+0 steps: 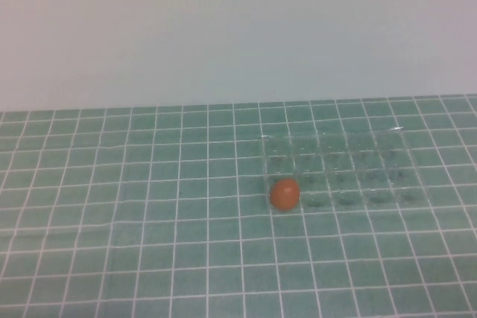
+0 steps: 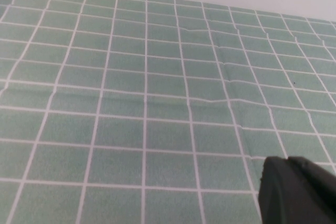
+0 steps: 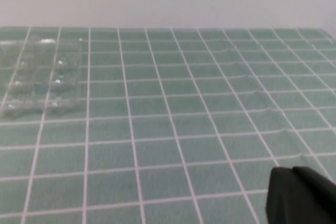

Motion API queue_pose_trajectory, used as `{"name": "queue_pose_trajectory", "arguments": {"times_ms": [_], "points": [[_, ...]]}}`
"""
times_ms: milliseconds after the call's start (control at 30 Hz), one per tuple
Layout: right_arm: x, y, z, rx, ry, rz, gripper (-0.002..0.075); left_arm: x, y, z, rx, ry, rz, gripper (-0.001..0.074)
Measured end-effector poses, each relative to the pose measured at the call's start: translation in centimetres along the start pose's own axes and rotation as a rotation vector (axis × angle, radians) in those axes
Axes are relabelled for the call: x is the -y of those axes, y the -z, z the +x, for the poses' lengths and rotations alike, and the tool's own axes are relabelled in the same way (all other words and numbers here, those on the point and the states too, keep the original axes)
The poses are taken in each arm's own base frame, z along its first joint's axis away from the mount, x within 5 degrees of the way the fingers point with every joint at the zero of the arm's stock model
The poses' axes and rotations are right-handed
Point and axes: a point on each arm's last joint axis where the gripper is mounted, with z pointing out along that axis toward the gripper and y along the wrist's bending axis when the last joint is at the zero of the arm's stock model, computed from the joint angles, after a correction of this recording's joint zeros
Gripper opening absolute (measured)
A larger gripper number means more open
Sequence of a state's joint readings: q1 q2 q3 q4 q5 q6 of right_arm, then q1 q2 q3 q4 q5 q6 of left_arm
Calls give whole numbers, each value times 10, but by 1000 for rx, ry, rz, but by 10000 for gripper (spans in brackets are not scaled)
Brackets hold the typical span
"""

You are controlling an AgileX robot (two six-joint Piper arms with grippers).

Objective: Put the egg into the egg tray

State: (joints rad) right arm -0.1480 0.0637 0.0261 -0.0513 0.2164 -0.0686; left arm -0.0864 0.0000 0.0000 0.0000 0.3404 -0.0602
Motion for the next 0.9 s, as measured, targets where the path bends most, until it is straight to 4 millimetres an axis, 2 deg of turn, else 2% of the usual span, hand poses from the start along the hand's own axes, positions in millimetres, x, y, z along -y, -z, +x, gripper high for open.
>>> {"name": "queue_pose_trajectory", "arguments": {"times_ms": [133, 900], "points": [[-1, 4, 11, -73, -12, -7, 0, 0, 0, 0, 0, 0, 0, -1], [-1, 5, 11, -75, -12, -7, 0, 0, 0, 0, 0, 0, 0, -1]]}}
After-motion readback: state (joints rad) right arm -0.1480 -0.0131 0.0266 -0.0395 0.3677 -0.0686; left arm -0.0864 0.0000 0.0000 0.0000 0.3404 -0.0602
